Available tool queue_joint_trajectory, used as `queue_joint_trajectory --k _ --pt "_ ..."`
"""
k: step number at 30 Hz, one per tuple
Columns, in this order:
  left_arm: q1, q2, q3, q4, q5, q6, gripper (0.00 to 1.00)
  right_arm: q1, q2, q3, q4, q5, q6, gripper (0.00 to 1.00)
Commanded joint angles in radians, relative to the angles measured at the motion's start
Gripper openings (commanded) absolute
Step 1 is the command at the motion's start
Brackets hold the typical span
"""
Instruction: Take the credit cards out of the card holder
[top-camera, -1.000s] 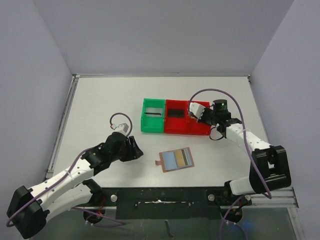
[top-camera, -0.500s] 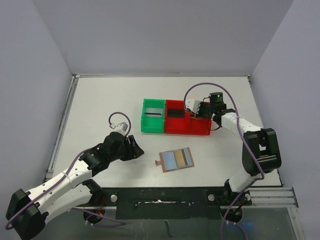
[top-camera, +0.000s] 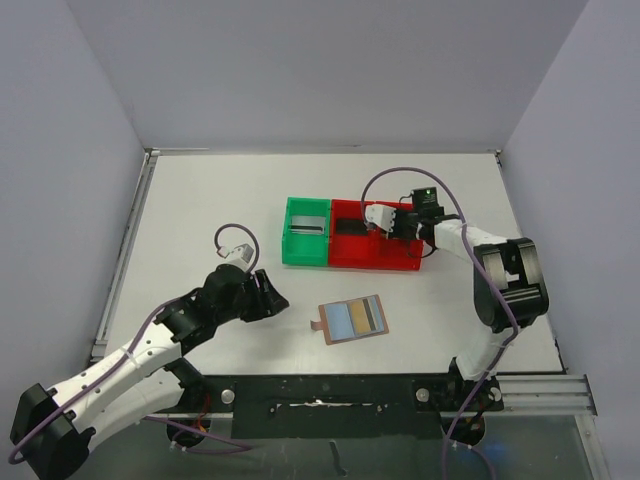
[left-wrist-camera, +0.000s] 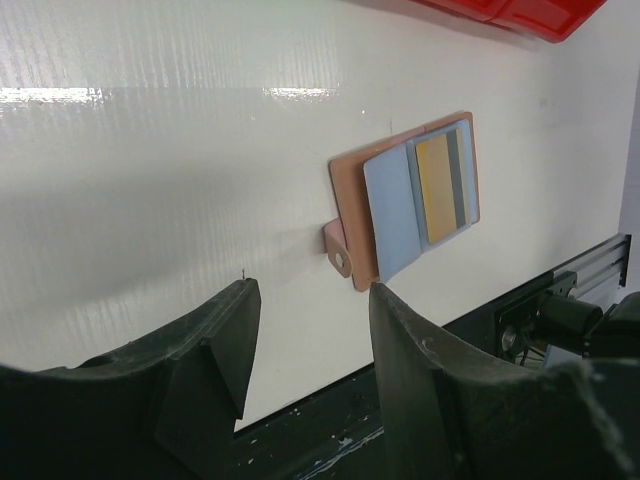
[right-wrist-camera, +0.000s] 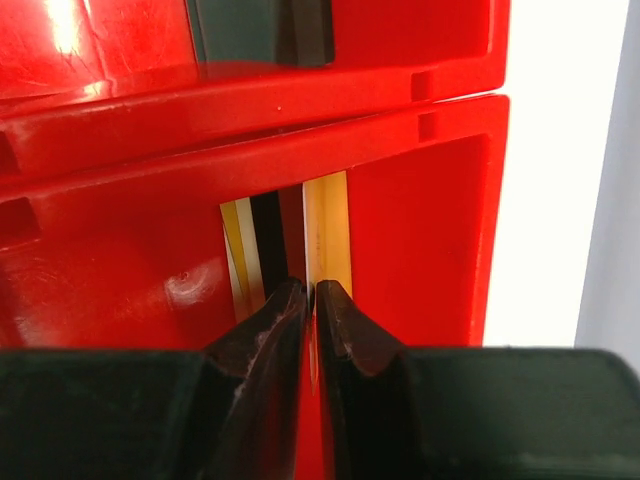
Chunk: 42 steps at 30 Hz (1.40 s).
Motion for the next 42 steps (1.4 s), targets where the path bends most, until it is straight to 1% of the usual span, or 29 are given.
queue_joint_trajectory --k 1,4,7,8,9,15,19,24,27,30,34,38,39,40,42 --pt "0.007 -0.024 0.046 0.024 0.016 -0.012 0.47 0.008 -0.002 0.019 0.030 0.023 -0.011 0.14" --pt "0.007 -0.040 0.054 0.017 0.011 -0.013 0.47 0.008 -0.003 0.019 0.014 0.027 -0.005 0.22" --pt "0.007 -0.044 0.058 0.010 0.007 -0.013 0.47 0.007 0.000 0.025 -0.008 0.033 -0.001 0.28" --pt "0.007 -0.043 0.059 0.010 0.008 -0.014 0.47 0.008 0.002 0.028 -0.019 0.033 -0.001 0.32" --pt "0.007 -0.043 0.058 0.010 0.009 -0.015 0.47 0.007 0.004 0.030 -0.027 0.033 -0.001 0.33" --pt "0.007 -0.038 0.057 0.015 0.019 -0.018 0.47 0.008 0.019 0.032 -0.014 0.068 0.019 0.34" --pt "0.006 -0.048 0.066 0.002 0.017 -0.021 0.47 0.012 0.029 0.032 0.014 0.120 0.058 0.35" --pt "0.007 -0.063 0.062 -0.004 0.020 -0.026 0.47 0.017 -0.029 0.026 0.081 0.069 0.201 0.36" --pt "0.007 -0.053 0.054 0.009 0.036 -0.028 0.47 0.026 -0.088 0.008 0.139 0.033 0.295 0.40" --pt "0.006 -0.046 0.051 0.023 0.053 -0.032 0.47 0.044 -0.170 -0.035 0.229 0.052 0.381 0.42" --pt "0.006 -0.051 0.037 0.069 0.072 -0.048 0.47 0.049 -0.313 -0.121 0.362 0.140 0.664 0.46" --pt "0.004 -0.038 0.014 0.134 0.107 -0.067 0.47 0.024 -0.473 -0.238 0.431 0.241 1.098 0.60" --pt "0.004 -0.033 0.007 0.157 0.116 -0.072 0.47 0.016 -0.508 -0.264 0.420 0.261 1.221 0.63" --pt "0.004 -0.028 -0.001 0.180 0.125 -0.077 0.47 -0.002 -0.543 -0.283 0.394 0.264 1.343 0.64" --pt "0.003 -0.015 -0.016 0.220 0.129 -0.091 0.47 -0.019 -0.597 -0.311 0.304 0.263 1.534 0.64"
